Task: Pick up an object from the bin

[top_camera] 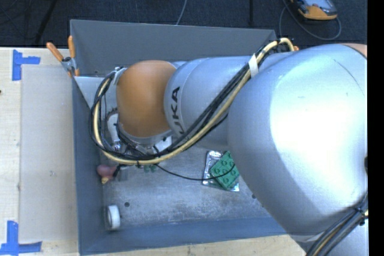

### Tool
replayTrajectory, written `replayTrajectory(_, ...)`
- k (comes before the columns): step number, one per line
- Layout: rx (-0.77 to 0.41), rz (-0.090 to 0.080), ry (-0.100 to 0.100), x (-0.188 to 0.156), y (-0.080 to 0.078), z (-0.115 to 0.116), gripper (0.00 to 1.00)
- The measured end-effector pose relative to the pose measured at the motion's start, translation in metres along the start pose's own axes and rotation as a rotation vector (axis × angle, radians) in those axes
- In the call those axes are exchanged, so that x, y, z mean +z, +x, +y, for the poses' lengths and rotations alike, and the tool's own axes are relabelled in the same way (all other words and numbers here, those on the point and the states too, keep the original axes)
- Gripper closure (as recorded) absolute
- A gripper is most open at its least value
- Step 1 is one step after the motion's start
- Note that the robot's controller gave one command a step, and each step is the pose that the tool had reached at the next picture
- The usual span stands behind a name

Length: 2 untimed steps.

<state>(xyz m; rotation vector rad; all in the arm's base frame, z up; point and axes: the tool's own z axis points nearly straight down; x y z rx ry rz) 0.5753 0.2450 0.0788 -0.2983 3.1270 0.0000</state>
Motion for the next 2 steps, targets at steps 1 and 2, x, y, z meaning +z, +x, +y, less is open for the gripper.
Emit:
replayTrajectory(1,-0.382,-0.002,0.002,-0.072,0.047,-0.057,1.0)
replayTrajectory(2,-0.378,-0.008,0.0,-0.143,0.035,-0.059,1.0)
